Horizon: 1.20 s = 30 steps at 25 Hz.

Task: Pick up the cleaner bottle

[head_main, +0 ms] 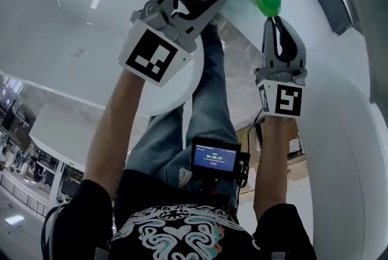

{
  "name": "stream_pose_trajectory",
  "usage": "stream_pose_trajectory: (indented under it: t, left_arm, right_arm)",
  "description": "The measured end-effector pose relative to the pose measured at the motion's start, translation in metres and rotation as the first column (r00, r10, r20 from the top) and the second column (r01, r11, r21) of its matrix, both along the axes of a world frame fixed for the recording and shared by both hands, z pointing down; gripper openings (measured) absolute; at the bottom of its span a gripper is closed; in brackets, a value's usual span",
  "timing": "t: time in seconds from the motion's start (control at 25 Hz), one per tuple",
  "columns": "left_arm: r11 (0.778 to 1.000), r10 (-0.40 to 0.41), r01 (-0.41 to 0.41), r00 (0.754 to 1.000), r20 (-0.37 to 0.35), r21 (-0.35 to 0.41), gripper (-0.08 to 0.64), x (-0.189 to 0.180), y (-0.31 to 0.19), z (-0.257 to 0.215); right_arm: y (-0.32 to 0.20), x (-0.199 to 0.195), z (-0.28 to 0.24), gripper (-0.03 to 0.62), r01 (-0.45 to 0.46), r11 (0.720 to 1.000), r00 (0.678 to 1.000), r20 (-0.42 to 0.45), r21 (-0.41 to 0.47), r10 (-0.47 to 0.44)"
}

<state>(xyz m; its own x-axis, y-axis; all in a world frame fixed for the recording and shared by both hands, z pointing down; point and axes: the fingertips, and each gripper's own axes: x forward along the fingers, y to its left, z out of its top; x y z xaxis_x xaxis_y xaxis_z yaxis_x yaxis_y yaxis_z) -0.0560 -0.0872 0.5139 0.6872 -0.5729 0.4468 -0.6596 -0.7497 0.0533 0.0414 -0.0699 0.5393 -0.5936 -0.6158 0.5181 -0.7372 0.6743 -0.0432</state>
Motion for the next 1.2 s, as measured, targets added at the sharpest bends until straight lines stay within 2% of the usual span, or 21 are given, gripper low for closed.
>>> stream_pose_trajectory:
  t: [0.2,0.36,0.44,0.48,0.6,0.68,0.92,1.2]
  left_arm:
    - [1.0,0.027,-0.028,0.999,0.017,0.01,0.021,0.003,-0.012,0.01]
    - [0.999,0.049,-0.049,0.999,0.02,0.003,0.021,0.0,-0.016,0.017]
    - [0.999,0.053,-0.053,0.998,0.024,-0.002,0.021,-0.001,-0.017,0.023]
    - [0.999,0.053,-0.053,0.998,0.025,-0.004,0.021,0.001,-0.018,0.025]
    - [0.999,0.051,-0.051,0.998,0.021,-0.005,0.021,0.006,-0.022,0.03]
    - [0.998,0.056,-0.056,0.998,0.019,-0.006,0.021,0.008,-0.025,0.031]
    - [0.997,0.083,-0.083,0.996,0.017,-0.002,0.022,0.026,-0.039,0.037]
    - [0.994,0.111,-0.111,0.994,-0.005,-0.019,0.021,0.035,-0.035,0.042]
  right_arm:
    - [0.002,0.005,0.016,0.038,0.012,1.0,1.0,-0.012,-0.005,-0.012]
    - [-0.003,-0.013,0.018,0.038,-0.013,1.0,0.999,0.029,0.002,0.013]
    - [-0.002,-0.015,0.025,0.042,0.01,1.0,1.0,0.022,0.001,-0.01]
    - [-0.001,-0.015,0.029,0.059,0.022,1.0,1.0,0.018,-0.004,-0.022]
    - [-0.005,-0.016,0.037,0.176,0.016,1.0,0.999,0.044,-0.023,-0.015]
    - [-0.009,-0.019,0.039,0.195,0.02,1.0,0.999,0.046,-0.018,-0.019]
    - [-0.029,-0.025,0.044,0.201,0.069,0.997,0.997,0.044,0.03,-0.07]
    - [-0.041,-0.036,0.045,0.201,0.081,0.994,0.995,0.049,0.07,-0.085]
